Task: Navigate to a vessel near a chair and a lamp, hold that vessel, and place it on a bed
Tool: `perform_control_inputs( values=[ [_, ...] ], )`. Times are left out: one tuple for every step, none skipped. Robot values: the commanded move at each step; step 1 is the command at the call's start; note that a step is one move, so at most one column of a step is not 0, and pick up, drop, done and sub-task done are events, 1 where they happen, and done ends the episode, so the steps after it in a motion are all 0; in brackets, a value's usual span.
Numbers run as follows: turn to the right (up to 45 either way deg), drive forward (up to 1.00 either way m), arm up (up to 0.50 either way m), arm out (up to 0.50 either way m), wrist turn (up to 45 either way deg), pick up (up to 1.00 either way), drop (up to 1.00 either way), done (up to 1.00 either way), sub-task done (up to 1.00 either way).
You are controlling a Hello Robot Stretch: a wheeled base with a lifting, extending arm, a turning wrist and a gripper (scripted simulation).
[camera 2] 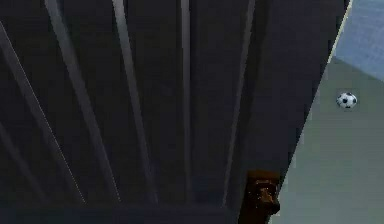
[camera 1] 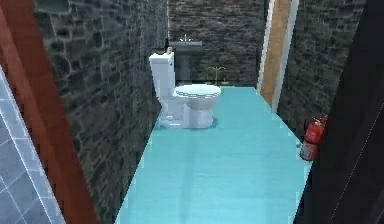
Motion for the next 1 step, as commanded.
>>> perform_control_inputs(
  values=[
    [0.0, 0.75, 0.0, 0.0, 0.0, 0.0, 0.0, 0.0, 0.0]
  ],
)
